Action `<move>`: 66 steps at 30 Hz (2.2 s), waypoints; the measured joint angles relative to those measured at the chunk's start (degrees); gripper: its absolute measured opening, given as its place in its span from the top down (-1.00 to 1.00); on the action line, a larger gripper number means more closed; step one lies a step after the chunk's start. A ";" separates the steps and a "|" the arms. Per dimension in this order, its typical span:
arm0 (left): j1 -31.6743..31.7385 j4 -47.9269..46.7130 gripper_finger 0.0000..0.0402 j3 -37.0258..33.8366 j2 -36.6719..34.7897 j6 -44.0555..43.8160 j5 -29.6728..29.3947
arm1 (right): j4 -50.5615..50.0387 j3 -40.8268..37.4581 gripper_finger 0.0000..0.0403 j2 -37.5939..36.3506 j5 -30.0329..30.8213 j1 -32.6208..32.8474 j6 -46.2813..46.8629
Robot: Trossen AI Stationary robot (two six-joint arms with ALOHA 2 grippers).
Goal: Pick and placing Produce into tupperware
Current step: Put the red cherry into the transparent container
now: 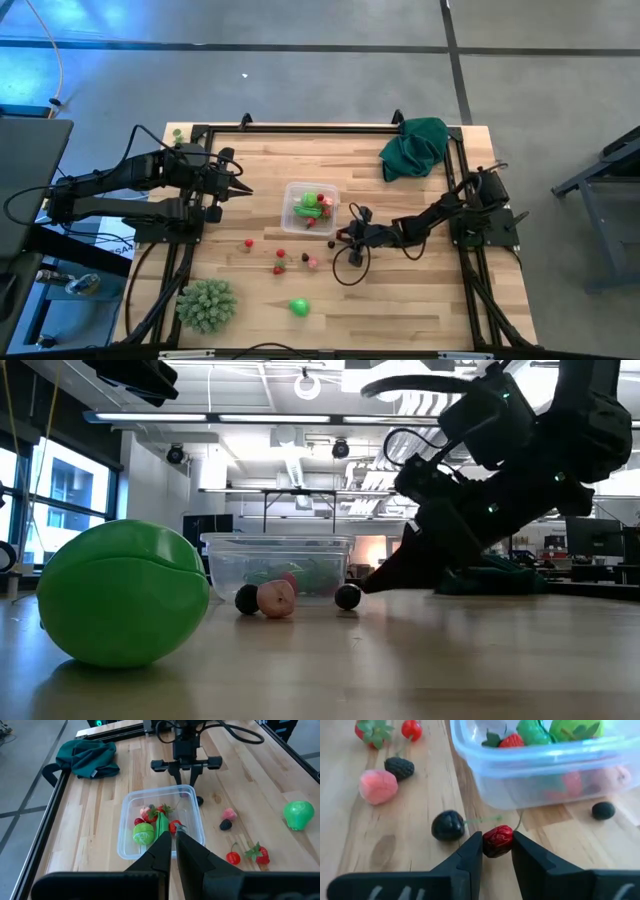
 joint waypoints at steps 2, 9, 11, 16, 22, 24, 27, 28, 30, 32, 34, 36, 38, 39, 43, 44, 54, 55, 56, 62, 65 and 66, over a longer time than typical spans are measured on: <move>0.00 0.00 0.91 0.01 0.01 0.00 0.01 | -0.06 0.00 0.59 -0.61 0.32 0.17 -0.45; 0.00 -0.01 0.91 0.00 0.02 0.00 0.02 | -2.94 0.00 0.59 -4.52 1.41 0.55 -1.56; 0.00 0.01 0.91 0.00 0.00 0.00 0.00 | -3.50 0.00 0.59 -5.77 2.03 0.79 -2.54; 0.00 -0.01 0.91 0.02 0.02 0.00 0.00 | -5.49 -0.02 0.59 -9.09 2.90 1.08 -3.36; 0.00 0.01 0.91 0.02 0.02 0.00 0.00 | -5.65 0.00 0.59 -11.93 3.54 1.08 -6.32; -0.01 0.01 0.91 0.01 0.00 0.00 0.01 | -5.41 0.00 0.59 -12.75 3.94 1.08 -7.23; -0.01 -0.01 0.91 0.00 0.02 0.00 0.01 | -5.86 1.14 0.59 -13.52 4.24 1.05 -9.21; -0.01 0.01 0.91 0.02 0.00 0.00 0.02 | -5.96 1.87 0.59 -13.59 4.27 1.01 -10.19; -0.02 -0.01 0.91 0.02 0.02 0.00 0.00 | -7.45 3.72 0.59 -13.61 4.30 0.78 -12.10; -0.01 0.01 0.91 0.01 0.00 0.00 0.00 | -10.44 6.21 0.59 -13.61 4.19 0.20 -13.36; -0.02 0.01 0.91 0.01 0.00 0.00 0.02 | -14.89 9.32 0.59 -13.61 3.92 -0.72 -13.56; -0.02 0.01 0.91 0.02 0.00 0.00 0.00 | -20.65 12.86 0.59 -13.61 2.36 -1.85 -13.39; 0.00 0.01 0.91 0.02 0.02 0.00 0.00 | -26.85 16.78 0.59 -13.61 0.23 -3.07 -12.50; -0.02 0.01 0.91 0.00 0.00 0.00 0.02 | -30.02 18.86 0.59 -13.61 -1.07 -3.73 -11.78; -0.02 0.01 0.91 0.02 0.00 0.00 0.02 | -42.22 26.60 0.59 -13.26 -6.62 -6.53 -8.95; -0.02 0.01 0.91 0.02 0.01 0.00 0.02 | -44.71 28.40 0.59 -12.96 -7.70 -7.28 -8.46; -0.02 0.01 0.91 0.02 0.00 0.00 0.00 | -60.52 41.31 0.59 -3.22 -18.05 -14.68 -8.89; -0.02 0.01 0.91 0.02 0.00 0.00 0.00 | -61.34 42.27 0.59 -1.91 -18.68 -15.23 -9.45; 0.00 0.01 0.91 0.00 0.02 0.00 0.02 | -61.68 43.21 0.59 -0.63 -19.20 -15.66 -10.07; 0.00 0.01 0.91 0.02 0.00 0.00 0.02 | -63.95 47.77 0.59 5.78 -21.54 -17.02 -11.89; -0.01 0.00 0.91 0.01 0.00 0.00 0.02 | -65.28 49.64 0.59 8.24 -21.65 -17.17 -12.87; -0.02 0.01 0.91 0.02 0.00 0.00 0.02 | -65.54 50.12 0.59 8.81 -21.63 -17.15 -12.92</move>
